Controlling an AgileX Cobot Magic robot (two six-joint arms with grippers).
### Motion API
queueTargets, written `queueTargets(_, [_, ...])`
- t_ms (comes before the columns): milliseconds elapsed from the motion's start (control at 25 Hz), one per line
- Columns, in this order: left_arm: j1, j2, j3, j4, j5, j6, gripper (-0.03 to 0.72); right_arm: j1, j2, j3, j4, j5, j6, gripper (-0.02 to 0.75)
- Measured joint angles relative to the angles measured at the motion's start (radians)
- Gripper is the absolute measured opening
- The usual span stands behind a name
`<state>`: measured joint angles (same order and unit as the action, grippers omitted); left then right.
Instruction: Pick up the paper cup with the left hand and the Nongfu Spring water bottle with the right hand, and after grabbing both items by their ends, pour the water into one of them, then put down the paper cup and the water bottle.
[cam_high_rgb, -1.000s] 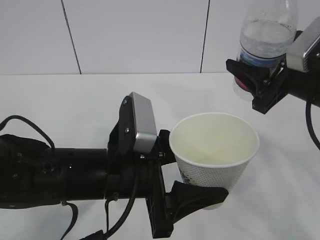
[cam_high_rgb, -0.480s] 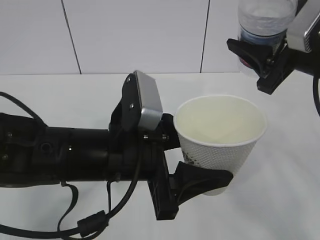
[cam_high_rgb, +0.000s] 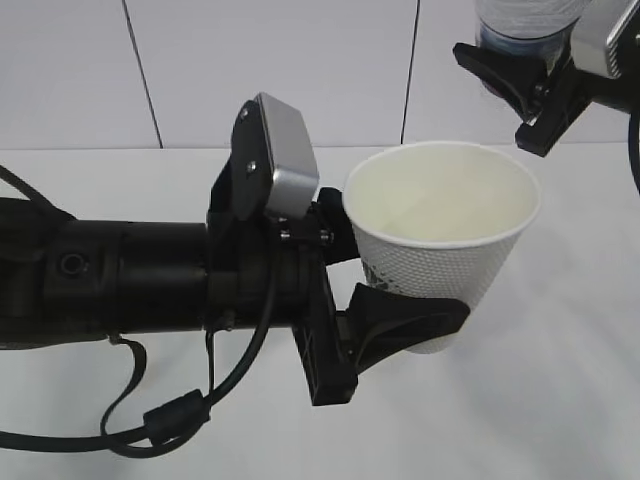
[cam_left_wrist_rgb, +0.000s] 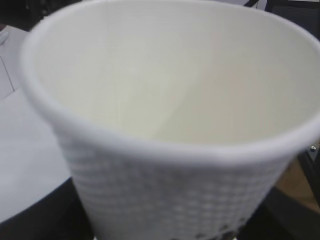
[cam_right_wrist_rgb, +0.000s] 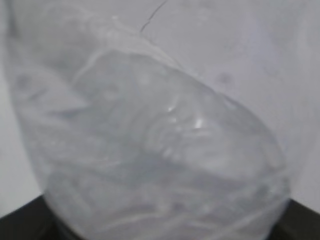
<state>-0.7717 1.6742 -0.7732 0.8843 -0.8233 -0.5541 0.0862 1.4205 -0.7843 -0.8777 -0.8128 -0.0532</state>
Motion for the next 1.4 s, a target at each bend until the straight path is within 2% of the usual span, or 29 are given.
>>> queueTargets(480, [0.0, -0.04, 0.0, -0.021, 0.05, -0.001, 0.534, 0.0, 0.0, -0.069, -0.085, 0.005, -0.036, 0.519])
queueTargets(1400, [0.0, -0.04, 0.0, -0.023, 0.054, -0.002, 0.524, 0.0, 0.0, -0.071, -0.083, 0.03, -0.27, 0.519])
